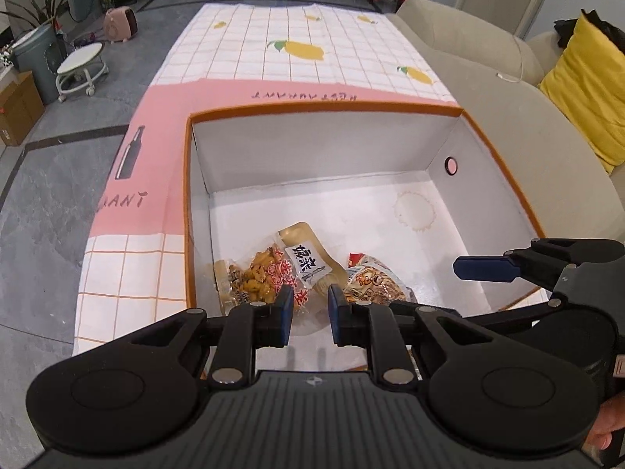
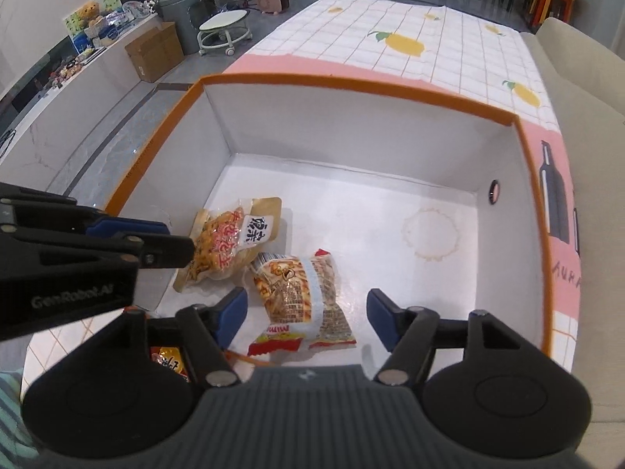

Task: Organize snacks
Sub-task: 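Withdraw both grippers from the box back to the snack pile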

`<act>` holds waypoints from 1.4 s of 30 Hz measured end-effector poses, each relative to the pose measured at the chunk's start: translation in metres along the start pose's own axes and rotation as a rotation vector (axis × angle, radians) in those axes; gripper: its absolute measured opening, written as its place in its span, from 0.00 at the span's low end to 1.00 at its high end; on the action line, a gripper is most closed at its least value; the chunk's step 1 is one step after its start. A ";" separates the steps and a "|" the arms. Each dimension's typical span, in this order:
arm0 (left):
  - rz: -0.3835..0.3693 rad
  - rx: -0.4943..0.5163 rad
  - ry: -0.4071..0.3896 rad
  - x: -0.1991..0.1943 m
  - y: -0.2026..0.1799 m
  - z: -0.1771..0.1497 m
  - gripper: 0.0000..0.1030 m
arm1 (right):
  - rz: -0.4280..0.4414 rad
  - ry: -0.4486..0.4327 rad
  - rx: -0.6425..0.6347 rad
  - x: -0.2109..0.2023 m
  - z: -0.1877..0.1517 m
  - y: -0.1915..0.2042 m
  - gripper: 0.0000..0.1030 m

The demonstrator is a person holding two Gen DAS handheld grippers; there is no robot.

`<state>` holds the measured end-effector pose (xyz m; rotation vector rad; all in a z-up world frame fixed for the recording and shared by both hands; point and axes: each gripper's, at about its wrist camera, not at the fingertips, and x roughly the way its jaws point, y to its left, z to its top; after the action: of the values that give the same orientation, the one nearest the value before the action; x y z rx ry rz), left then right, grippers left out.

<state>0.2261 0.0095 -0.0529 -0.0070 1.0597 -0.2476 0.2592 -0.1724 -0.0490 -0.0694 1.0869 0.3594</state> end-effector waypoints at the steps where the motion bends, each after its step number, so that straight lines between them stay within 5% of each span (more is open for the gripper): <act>1: -0.002 0.000 -0.004 -0.003 0.000 0.000 0.20 | 0.000 -0.004 0.007 -0.003 -0.001 -0.001 0.64; 12: -0.008 -0.007 -0.114 -0.039 -0.011 -0.013 0.20 | -0.029 -0.140 0.061 -0.053 -0.021 -0.001 0.69; 22: -0.061 0.097 -0.214 -0.059 -0.035 -0.048 0.21 | -0.062 -0.288 0.128 -0.103 -0.065 0.000 0.71; 26: -0.092 0.021 -0.215 -0.061 -0.031 -0.063 0.43 | -0.069 -0.299 0.164 -0.113 -0.090 0.000 0.71; 30: -0.069 0.002 -0.235 -0.069 -0.031 -0.079 0.51 | -0.072 -0.293 0.197 -0.120 -0.117 0.000 0.71; 42: -0.014 0.033 -0.229 -0.085 -0.041 -0.130 0.52 | -0.090 -0.266 0.195 -0.124 -0.185 0.004 0.75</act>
<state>0.0664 0.0015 -0.0387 -0.0131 0.8278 -0.2706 0.0485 -0.2423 -0.0269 0.1003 0.8478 0.1745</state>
